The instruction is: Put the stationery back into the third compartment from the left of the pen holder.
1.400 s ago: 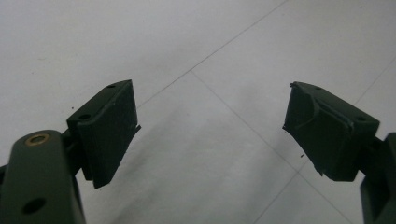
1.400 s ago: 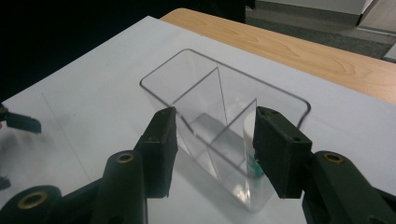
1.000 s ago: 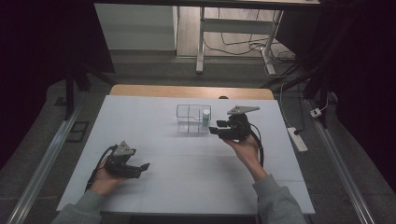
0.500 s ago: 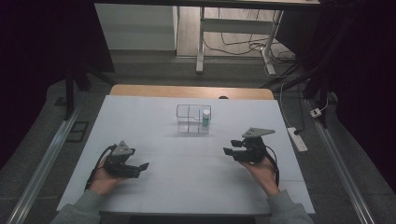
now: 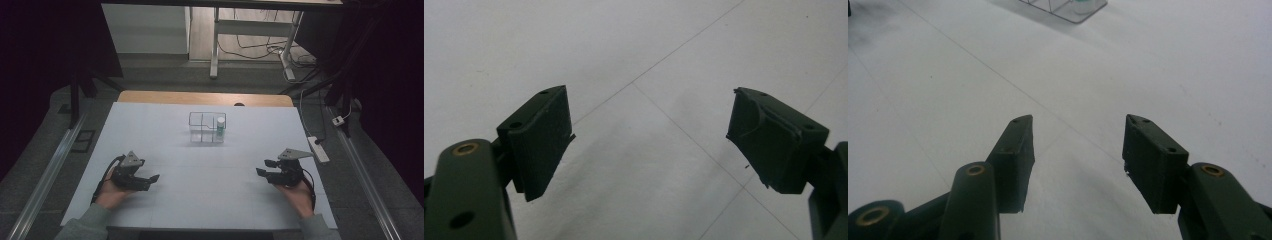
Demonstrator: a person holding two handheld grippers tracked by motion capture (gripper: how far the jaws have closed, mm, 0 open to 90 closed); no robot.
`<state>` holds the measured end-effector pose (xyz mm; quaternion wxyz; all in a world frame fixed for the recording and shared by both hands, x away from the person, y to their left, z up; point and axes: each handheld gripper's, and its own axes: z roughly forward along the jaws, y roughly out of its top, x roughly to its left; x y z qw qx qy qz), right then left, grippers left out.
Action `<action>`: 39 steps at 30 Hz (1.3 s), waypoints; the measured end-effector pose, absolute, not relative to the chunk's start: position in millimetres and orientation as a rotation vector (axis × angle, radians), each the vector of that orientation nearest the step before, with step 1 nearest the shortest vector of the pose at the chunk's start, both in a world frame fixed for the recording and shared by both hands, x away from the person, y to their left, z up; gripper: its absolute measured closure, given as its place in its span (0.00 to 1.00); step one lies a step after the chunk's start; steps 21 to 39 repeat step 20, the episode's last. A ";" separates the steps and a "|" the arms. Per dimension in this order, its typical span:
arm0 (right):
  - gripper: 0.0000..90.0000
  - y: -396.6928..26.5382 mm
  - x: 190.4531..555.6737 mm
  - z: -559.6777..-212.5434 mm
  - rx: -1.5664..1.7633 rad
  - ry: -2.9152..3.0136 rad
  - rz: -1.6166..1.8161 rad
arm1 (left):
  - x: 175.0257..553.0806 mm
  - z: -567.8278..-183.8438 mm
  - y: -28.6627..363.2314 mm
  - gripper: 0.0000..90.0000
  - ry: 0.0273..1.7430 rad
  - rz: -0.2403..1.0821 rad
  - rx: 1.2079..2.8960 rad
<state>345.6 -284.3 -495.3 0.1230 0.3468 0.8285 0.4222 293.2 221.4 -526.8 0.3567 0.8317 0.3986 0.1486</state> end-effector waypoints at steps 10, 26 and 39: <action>0.50 -285.6 346.1 -496.8 1.005 2.427 1.214 | 293.2 -526.9 220.6 0.20 1.025 0.387 2.152; 0.48 -283.7 346.6 -498.8 0.996 2.450 1.179 | 294.3 -527.0 219.8 0.20 1.018 0.385 2.156; 0.48 -283.7 346.6 -498.8 0.996 2.450 1.179 | 294.3 -527.0 219.8 0.20 1.018 0.385 2.156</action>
